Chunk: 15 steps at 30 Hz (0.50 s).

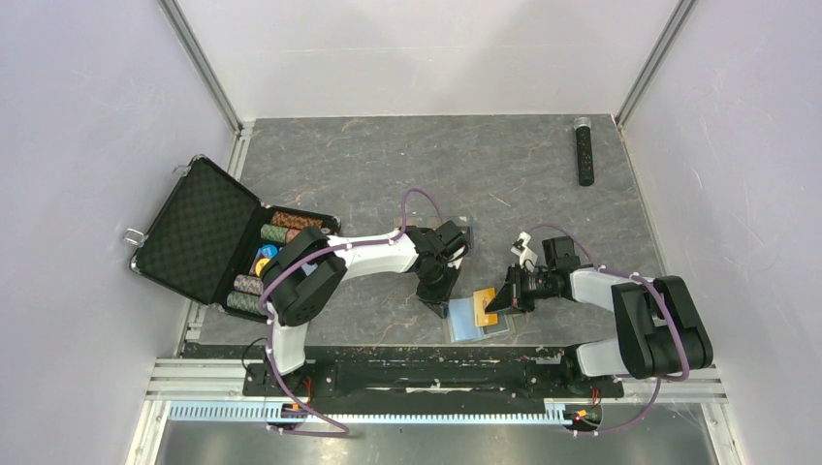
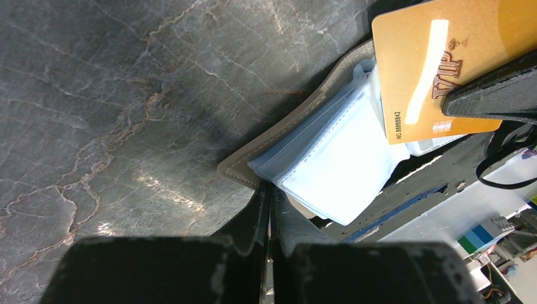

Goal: Put the credit cards into the card holder
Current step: Insert the credit card into the card holder.

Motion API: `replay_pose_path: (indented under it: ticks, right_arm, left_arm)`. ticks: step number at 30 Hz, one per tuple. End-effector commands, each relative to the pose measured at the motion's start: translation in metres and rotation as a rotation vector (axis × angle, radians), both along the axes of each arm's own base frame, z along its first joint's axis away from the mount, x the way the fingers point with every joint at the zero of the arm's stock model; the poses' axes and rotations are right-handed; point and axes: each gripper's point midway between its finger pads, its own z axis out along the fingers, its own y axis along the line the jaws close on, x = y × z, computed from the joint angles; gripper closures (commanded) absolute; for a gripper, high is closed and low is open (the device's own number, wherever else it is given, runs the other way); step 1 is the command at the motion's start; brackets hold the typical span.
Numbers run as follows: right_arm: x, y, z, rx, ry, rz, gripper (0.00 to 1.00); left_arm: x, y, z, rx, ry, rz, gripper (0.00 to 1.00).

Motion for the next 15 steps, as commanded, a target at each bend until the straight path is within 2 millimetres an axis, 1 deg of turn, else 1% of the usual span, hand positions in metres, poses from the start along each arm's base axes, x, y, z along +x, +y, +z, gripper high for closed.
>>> replay_pose_path:
  ticks: [1, 12, 15]
  right_arm:
    - [-0.0173, 0.0029, -0.0069, 0.013, 0.049, 0.031, 1.0]
    - [-0.019, 0.0055, 0.0004, 0.043, 0.038, 0.05, 1.0]
    - [-0.0235, 0.0062, 0.0011, 0.051, 0.04, 0.07, 1.0]
  left_arm:
    - [-0.0137, 0.011, -0.0332, 0.086, 0.009, -0.048, 0.94]
    - [-0.0139, 0.01, -0.0345, 0.085, 0.012, -0.052, 0.95]
    - [-0.0142, 0.0103, -0.0349, 0.086, 0.015, -0.052, 0.95]
